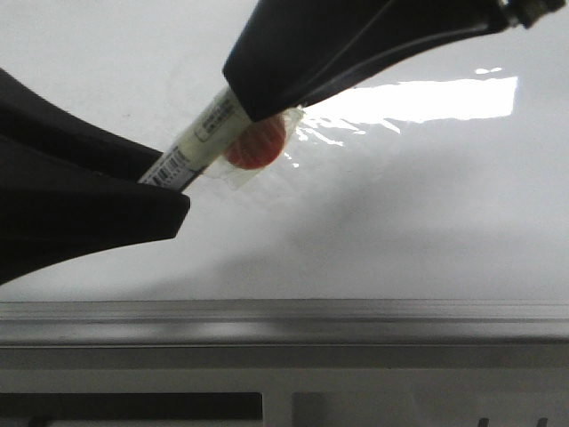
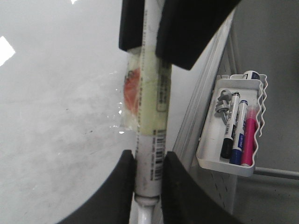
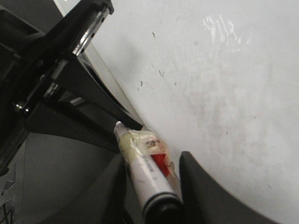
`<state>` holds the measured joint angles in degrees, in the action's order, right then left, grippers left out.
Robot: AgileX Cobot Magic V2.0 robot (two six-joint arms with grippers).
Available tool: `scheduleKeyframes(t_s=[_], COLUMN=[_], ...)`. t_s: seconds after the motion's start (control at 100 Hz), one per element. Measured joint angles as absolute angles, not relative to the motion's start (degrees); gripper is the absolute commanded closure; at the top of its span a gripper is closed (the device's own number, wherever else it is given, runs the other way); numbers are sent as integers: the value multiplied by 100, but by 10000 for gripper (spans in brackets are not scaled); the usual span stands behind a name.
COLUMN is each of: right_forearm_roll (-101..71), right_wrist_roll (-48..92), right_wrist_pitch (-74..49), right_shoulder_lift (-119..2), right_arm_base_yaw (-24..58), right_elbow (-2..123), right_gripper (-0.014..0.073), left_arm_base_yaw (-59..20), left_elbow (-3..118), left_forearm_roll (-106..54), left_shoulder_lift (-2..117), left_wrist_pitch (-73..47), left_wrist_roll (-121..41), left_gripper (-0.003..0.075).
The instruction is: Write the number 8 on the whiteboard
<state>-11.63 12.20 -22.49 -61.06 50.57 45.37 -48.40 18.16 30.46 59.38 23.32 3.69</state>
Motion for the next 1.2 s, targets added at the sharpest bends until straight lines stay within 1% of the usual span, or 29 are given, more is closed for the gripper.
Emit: scheduleKeyframes(t_s=[0.07,0.08,0.13,0.22,0.25,0.29,0.54,0.71,0.88,1.07,1.2], right_forearm_roll=[-1251,-1252,-1368,-1443,-1403,-1381,-1351,-1351,-1351,-1351,-1351], right_wrist_roll=[1220,1220,1220,1220,1220,1220,1219,979,858,765,739], right_wrist_pitch=[-2239,-2239,-2239,-2259,-2259,-2259,-2238,-2225,-2341,-2506,-2854], right_shoulder_lift=[-6132,-6132,-6132,-6132,-6143,-6140,-6145,-6108,-6033,-6033,-6116], right_arm_base_yaw=[5057,5057,5080,5119,5119,5107,5096,5096,5037,4551,4009], right_elbow=[4547,4547,4559,4560,4560,4560,4560,4560,4792,5389,5796], right_gripper=[603,611,664,664,664,664,664,657,645,645,645], left_arm_base_yaw=[-4840,-4840,-4840,-4840,-4840,-4840,-4840,-4714,-4192,-3502,-3330], left_elbow=[1816,1816,1816,1816,1816,1816,1816,1816,1816,1816,1816], left_forearm_roll=[3046,3058,3086,3087,3076,3076,2647,1939,1764,1670,1637], left_shoulder_lift=[5938,5938,5938,5938,5938,5938,5714,4848,3994,3550,3501], left_wrist_pitch=[2321,2304,2277,2279,2296,2326,2191,1504,1059,983,969], left_wrist_roll=[369,355,330,302,302,312,323,331,331,331,331], left_gripper=[714,690,624,440,408,390,389,389,390,390,390])
